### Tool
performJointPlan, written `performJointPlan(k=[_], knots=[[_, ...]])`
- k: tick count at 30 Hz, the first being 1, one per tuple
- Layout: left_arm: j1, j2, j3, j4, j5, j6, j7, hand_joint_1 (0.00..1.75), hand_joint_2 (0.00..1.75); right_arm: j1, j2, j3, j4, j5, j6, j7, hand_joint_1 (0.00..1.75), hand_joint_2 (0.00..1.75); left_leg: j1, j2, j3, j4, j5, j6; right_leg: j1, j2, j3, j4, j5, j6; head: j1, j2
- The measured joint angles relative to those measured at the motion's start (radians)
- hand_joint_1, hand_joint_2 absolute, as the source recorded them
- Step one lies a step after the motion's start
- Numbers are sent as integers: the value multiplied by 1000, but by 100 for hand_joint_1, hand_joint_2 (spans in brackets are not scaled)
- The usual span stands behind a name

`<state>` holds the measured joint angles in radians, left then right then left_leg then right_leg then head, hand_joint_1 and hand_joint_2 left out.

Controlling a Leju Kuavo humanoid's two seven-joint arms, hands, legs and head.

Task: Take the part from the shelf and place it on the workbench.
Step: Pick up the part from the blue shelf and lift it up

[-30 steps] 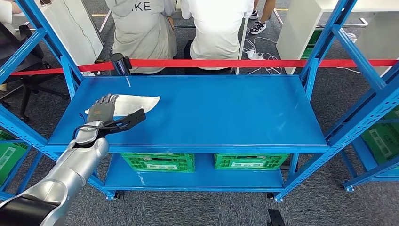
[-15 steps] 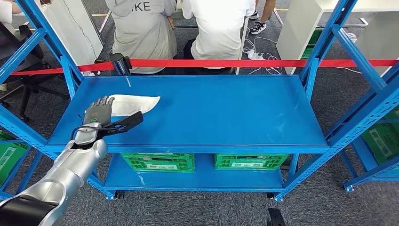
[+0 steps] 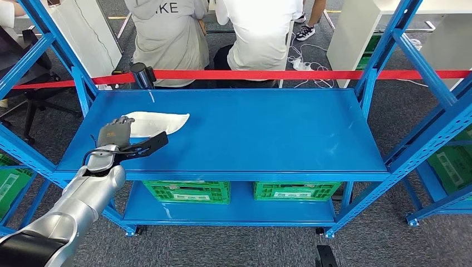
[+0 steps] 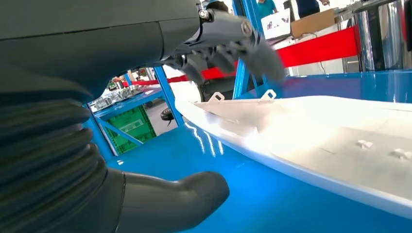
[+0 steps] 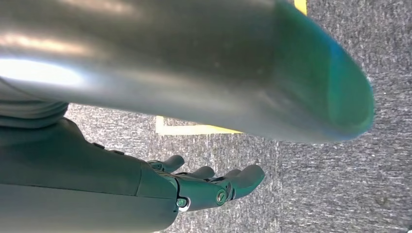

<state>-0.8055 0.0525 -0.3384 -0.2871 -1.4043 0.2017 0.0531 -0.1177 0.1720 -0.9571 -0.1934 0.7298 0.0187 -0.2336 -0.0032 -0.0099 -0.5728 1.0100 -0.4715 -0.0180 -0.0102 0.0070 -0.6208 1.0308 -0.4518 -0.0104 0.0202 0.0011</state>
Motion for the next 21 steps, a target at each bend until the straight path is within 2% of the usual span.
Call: performJointPlan(k=[17,21], knots=[[1,2,0,2,-7,5,-5,174,175,-5,0,-2,0,-2,0,-14,0,0,0,0,0,0,0,0,0,0,0,0,0,0,0,0],[1,2,0,2,-12,5,-4,165,175,-7,0,-5,0,-3,0,-31,0,0,0,0,0,0,0,0,0,0,0,0,0,0,0,0]])
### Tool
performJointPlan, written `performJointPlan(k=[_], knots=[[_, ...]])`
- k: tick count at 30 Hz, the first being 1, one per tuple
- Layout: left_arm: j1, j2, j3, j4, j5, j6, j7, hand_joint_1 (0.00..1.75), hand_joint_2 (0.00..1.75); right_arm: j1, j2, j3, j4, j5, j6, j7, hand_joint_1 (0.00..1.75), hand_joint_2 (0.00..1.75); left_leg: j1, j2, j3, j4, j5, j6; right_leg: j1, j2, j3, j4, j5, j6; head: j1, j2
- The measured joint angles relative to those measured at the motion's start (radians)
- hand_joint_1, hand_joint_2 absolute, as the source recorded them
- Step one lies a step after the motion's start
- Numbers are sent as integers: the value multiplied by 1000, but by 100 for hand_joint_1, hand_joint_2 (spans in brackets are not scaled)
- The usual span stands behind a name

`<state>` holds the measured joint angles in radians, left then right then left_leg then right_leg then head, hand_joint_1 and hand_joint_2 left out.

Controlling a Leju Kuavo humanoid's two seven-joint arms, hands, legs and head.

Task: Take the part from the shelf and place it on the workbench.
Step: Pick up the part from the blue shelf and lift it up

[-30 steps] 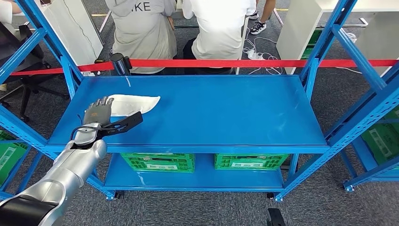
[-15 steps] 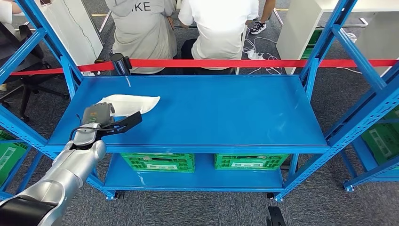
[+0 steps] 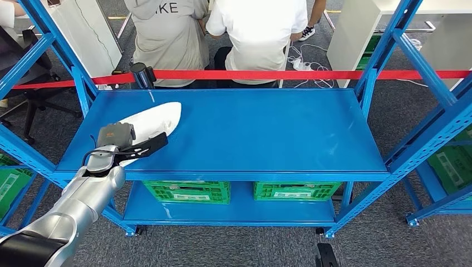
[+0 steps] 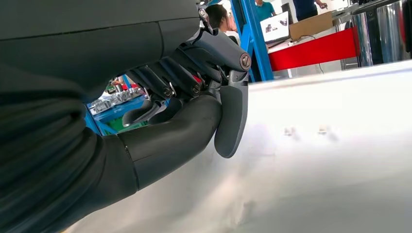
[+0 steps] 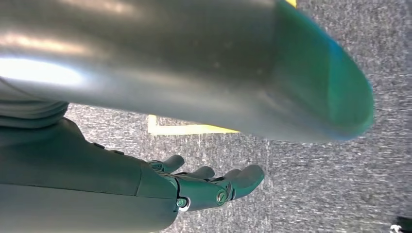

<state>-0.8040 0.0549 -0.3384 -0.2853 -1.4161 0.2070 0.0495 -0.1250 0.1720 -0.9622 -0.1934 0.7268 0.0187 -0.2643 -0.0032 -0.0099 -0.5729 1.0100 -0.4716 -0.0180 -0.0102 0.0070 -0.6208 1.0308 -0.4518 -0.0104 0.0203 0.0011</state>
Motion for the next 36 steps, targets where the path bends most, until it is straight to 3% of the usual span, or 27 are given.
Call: performJointPlan(k=[16,19,24,26,30,36], knots=[[0,0,0,0,-5,13,2,161,175,-8,0,-1,0,1,0,-14,0,0,0,0,0,0,0,0,0,0,0,0,0,0,0,0],[0,0,0,0,-5,14,2,111,175,-9,0,-1,0,1,0,-14,0,0,0,0,0,0,0,0,0,0,0,0,0,0,0,0],[2,0,0,0,-6,21,2,6,175,-10,0,-1,0,6,0,-14,0,0,0,0,0,0,0,0,0,0,0,0,0,0,0,0],[5,0,0,0,-7,23,2,0,175,-11,0,-1,0,7,0,-13,0,0,0,0,0,0,0,0,0,0,0,0,0,0,0,0],[14,-1,0,0,-8,27,0,0,0,-12,0,-1,0,17,2,-1,0,0,0,0,0,0,0,0,0,0,0,0,0,0,0,0],[25,-5,0,0,-19,11,-36,0,0,-3,2,-1,0,21,6,46,0,0,0,0,0,0,0,0,0,0,0,0,0,0,0,0]])
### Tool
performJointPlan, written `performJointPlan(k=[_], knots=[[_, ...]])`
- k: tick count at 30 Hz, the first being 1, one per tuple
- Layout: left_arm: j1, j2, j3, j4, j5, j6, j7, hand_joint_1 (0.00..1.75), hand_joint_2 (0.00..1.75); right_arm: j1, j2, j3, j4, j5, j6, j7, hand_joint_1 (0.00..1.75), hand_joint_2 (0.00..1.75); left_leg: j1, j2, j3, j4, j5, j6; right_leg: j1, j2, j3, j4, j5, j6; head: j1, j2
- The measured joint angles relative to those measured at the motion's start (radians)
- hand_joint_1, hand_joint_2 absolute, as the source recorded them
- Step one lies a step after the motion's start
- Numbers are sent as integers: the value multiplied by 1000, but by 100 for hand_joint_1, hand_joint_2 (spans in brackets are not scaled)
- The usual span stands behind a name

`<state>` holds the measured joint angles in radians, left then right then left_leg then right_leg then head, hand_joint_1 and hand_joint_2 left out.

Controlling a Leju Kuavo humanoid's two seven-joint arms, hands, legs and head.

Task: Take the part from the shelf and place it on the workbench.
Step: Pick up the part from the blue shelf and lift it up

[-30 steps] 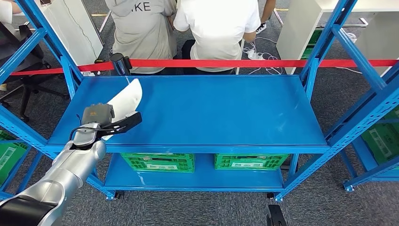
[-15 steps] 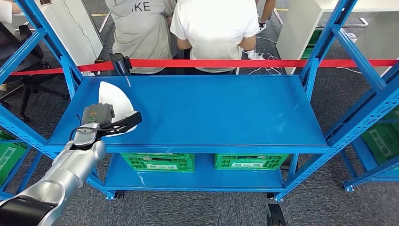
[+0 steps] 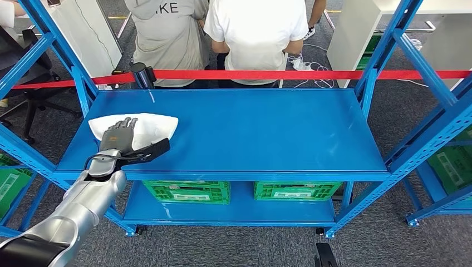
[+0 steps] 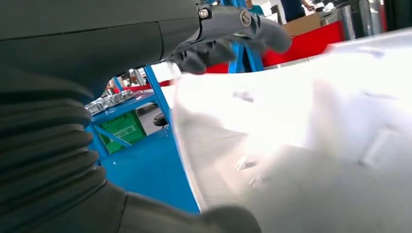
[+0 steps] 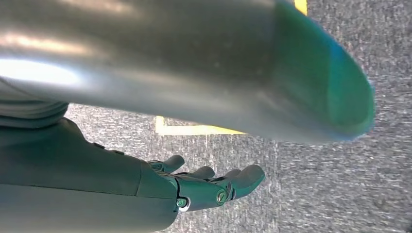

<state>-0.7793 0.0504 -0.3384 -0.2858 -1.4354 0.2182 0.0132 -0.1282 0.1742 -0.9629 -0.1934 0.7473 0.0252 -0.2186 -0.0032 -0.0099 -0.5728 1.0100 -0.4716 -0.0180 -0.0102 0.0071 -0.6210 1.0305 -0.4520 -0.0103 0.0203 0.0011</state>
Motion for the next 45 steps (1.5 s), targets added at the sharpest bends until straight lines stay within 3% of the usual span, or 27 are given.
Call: performJointPlan(k=[12,45], knots=[[5,-32,0,-3,-14,7,-19,0,0,3,4,0,0,-2,2,9,0,0,0,0,0,0,0,0,0,0,0,-1,0,0,0,0],[6,-37,0,-3,-58,34,-16,0,0,5,4,-1,0,0,2,10,0,0,0,0,0,0,0,0,0,0,0,-1,0,0,0,0]])
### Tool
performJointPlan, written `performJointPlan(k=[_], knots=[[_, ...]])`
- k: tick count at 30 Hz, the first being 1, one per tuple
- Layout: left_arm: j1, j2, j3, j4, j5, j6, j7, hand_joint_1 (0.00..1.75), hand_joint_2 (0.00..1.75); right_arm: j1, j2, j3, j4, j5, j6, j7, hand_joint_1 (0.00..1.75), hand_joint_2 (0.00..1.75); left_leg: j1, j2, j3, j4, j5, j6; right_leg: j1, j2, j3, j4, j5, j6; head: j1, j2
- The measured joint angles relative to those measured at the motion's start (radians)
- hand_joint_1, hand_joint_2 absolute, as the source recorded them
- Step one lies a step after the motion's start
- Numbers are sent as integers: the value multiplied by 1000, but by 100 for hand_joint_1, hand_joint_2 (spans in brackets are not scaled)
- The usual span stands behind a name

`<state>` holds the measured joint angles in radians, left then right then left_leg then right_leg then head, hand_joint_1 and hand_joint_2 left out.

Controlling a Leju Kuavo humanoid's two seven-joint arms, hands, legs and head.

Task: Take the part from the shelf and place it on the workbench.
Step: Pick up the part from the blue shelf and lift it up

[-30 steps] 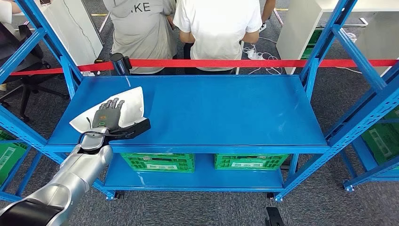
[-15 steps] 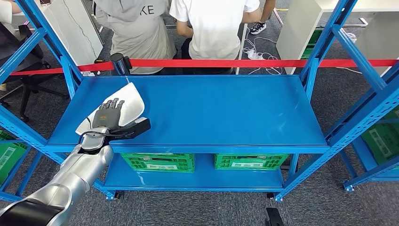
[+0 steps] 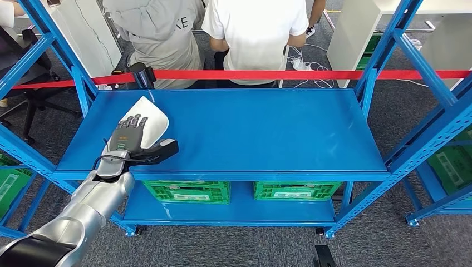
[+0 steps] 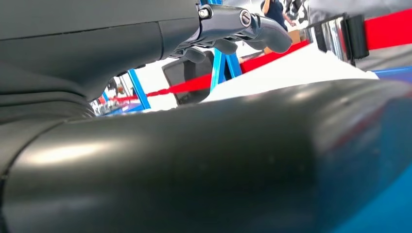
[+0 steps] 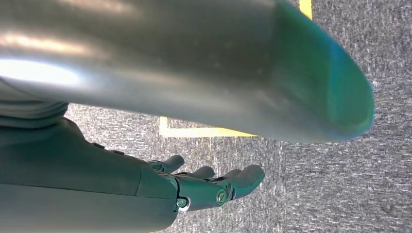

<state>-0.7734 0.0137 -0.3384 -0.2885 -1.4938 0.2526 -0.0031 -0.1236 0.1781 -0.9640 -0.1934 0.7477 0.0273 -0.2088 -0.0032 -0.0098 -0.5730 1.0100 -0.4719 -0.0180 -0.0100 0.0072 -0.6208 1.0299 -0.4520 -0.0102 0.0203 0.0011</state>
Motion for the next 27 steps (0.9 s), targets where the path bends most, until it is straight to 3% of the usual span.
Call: performJointPlan(k=[9,13,27], knots=[[8,0,0,1,-29,26,30,0,0,0,0,-2,0,0,-1,-1,0,0,0,0,0,0,0,0,0,0,0,0,0,0,0,0],[17,0,0,5,-48,14,60,0,175,1,1,-8,0,2,-3,-1,0,0,0,0,0,0,-1,1,0,0,0,0,0,0,0,0],[29,2,0,25,-27,-161,62,0,175,-1,1,-10,0,18,-5,8,0,0,0,-1,6,-1,-5,2,0,-1,9,-1,-4,1,0,0]])
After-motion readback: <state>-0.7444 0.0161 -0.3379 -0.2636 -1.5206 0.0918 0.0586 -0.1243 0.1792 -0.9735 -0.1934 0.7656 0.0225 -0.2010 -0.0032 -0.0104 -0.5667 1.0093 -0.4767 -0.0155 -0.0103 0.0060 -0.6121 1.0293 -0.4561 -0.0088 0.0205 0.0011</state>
